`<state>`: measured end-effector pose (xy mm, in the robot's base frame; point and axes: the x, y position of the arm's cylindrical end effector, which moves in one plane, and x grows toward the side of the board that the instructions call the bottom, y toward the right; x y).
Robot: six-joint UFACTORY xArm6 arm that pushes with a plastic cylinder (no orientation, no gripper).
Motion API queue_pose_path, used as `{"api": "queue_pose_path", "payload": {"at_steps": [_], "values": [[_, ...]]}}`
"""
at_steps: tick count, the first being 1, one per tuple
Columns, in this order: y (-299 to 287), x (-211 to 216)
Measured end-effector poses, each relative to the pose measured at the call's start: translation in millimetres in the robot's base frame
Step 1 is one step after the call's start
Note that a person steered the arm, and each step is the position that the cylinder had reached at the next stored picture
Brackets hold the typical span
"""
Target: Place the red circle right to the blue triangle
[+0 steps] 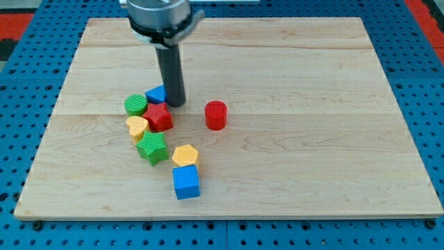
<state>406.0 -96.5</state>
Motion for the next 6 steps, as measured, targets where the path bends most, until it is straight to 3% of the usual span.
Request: {"api": "queue_pose_path", "payload": {"at_steps": [2, 4, 5, 6], "values": [[25.0, 15.6], [-107.6, -11.2], [-48.8, -46.6], [44.0, -36.5]]}}
